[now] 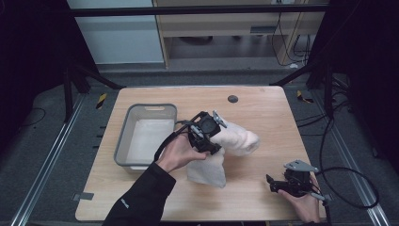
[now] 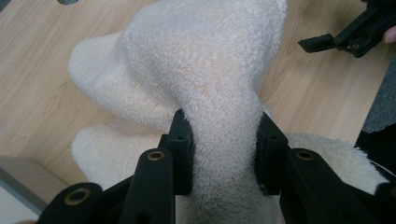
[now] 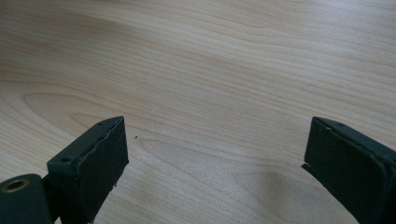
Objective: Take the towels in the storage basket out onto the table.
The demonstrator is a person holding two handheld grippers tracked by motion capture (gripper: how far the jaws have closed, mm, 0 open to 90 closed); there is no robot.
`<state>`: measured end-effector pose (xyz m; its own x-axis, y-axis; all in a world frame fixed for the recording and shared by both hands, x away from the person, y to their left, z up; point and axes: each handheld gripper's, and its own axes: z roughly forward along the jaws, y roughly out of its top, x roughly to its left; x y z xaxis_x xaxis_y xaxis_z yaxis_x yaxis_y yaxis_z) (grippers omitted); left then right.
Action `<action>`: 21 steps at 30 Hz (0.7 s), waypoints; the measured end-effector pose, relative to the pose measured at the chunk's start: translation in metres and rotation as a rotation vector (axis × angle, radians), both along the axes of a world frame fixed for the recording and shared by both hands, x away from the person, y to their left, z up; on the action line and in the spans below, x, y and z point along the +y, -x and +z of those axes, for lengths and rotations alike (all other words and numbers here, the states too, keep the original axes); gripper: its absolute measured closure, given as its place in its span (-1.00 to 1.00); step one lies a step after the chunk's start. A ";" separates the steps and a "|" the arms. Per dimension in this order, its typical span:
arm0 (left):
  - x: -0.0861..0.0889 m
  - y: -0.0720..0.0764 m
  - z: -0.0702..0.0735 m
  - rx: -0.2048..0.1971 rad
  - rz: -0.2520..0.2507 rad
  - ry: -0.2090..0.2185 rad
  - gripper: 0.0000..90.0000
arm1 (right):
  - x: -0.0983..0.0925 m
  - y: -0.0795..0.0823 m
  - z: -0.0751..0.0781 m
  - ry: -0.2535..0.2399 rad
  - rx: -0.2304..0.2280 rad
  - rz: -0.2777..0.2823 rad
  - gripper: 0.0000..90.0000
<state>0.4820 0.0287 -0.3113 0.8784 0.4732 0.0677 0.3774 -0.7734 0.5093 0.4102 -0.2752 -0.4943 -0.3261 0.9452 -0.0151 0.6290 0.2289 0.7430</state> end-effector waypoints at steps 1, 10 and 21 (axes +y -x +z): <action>-0.001 -0.001 -0.002 0.003 0.001 -0.002 0.46 | 0.000 0.000 0.000 0.002 -0.004 0.001 -0.86; -0.009 -0.013 -0.026 0.016 0.013 -0.012 0.45 | 0.000 0.000 -0.002 0.009 -0.001 0.008 -0.87; -0.017 -0.019 -0.051 0.045 0.006 -0.029 0.43 | 0.000 0.000 -0.002 0.016 0.000 0.015 -0.87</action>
<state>0.5013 0.0119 -0.3624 0.8780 0.4767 0.0423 0.4039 -0.7854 0.4690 0.4105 -0.2754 -0.4962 -0.3406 0.9397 -0.0303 0.6255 0.2505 0.7390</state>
